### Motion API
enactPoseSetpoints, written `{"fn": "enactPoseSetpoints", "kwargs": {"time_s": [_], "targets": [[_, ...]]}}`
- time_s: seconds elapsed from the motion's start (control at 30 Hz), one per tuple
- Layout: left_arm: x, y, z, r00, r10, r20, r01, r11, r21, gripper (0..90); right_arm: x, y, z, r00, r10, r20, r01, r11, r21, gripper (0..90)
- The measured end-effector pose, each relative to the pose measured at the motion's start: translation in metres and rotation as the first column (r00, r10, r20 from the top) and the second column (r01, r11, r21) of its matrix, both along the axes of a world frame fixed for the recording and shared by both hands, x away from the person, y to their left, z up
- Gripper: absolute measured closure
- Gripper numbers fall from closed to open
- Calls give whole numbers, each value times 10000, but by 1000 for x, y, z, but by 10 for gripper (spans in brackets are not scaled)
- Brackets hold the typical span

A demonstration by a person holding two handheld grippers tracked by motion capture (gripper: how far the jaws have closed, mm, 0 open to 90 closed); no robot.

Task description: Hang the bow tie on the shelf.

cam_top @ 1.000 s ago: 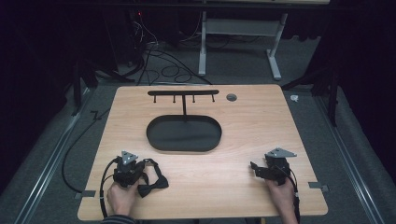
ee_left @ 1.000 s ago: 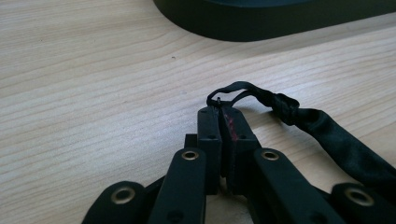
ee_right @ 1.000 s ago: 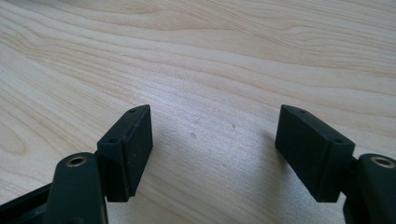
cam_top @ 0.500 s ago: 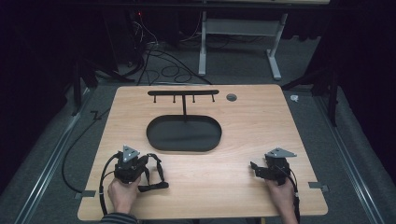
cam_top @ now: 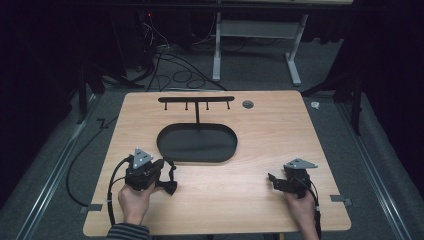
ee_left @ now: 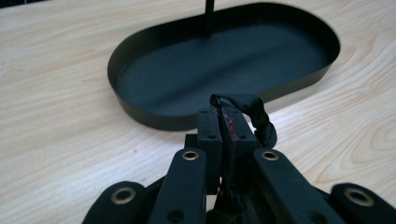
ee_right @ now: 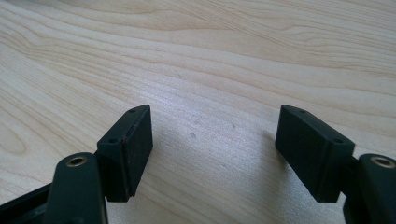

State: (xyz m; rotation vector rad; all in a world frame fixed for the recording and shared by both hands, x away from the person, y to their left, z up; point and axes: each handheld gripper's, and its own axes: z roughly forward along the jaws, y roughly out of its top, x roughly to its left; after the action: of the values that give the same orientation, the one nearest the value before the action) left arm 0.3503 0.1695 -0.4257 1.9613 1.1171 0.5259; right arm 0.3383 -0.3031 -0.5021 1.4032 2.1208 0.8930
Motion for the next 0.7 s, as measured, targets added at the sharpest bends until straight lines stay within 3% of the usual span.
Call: {"fn": "enactPoseSetpoints", "kwargs": {"time_s": [0.4,0.7], "targets": [[7,-5,23,9990,-135,417,148,9994,-320,868,0,0,0,10000,6,-1,-6,10000,4,288],[17,-11,32,9979,-210,605,226,9994,-275,870,0,0,0,10000,5,1,-5,10000,0,288]]}}
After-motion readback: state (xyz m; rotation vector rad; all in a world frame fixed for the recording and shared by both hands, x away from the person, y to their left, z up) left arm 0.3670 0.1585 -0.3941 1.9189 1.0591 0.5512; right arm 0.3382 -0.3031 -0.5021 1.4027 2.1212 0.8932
